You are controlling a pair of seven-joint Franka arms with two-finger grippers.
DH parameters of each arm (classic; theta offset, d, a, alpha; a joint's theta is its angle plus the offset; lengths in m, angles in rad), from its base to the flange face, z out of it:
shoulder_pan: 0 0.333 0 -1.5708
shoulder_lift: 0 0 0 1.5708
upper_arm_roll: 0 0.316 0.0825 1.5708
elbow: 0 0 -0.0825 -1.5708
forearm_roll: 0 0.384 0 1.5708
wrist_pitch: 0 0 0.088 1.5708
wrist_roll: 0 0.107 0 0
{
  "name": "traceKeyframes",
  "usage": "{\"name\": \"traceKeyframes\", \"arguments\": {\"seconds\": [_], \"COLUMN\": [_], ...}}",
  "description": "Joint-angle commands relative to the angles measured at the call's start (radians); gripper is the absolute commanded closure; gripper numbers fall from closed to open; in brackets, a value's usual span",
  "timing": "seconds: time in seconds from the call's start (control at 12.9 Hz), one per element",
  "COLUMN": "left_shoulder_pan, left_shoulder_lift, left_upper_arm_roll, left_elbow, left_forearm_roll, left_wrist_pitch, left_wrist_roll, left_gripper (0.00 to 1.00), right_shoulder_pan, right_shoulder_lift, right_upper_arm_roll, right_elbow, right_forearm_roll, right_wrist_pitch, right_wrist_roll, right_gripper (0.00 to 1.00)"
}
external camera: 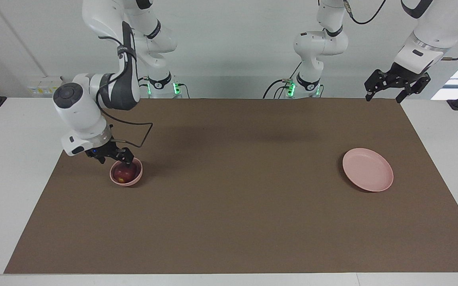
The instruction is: Move apple from plate to bowl
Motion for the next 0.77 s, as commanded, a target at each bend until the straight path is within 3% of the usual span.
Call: {"name": "traceKeyframes", "arguments": {"seconds": [0.0, 0.39, 0.7], "left_shoulder_pan": [0.007, 0.004, 0.004], "left_shoulder_lift": [-0.010, -0.012, -0.010], "left_upper_arm_roll": [-0.008, -0.008, -0.008], "left_elbow": [-0.008, -0.007, -0.005], "left_forearm_roll": [0.015, 0.015, 0.012], "left_wrist_pitch": [0.015, 0.015, 0.015], "left_wrist_roll": [0.014, 0.012, 0.012], "left_gripper": [0.00, 0.00, 0.00], "right_shoulder_pan": [-0.008, -0.003, 0.001], "right_shoulder_lift": [-0.085, -0.114, -0.168], "right_upper_arm_roll": [0.010, 0.021, 0.026], "right_elbow": [0.025, 0.221, 0.276], "right_forearm_roll": [-0.017, 0.002, 0.000], "right_wrist_pitch": [-0.109, -0.372, -0.466], "right_wrist_roll": [-0.027, -0.027, -0.027], "right_gripper": [0.00, 0.00, 0.00]}}
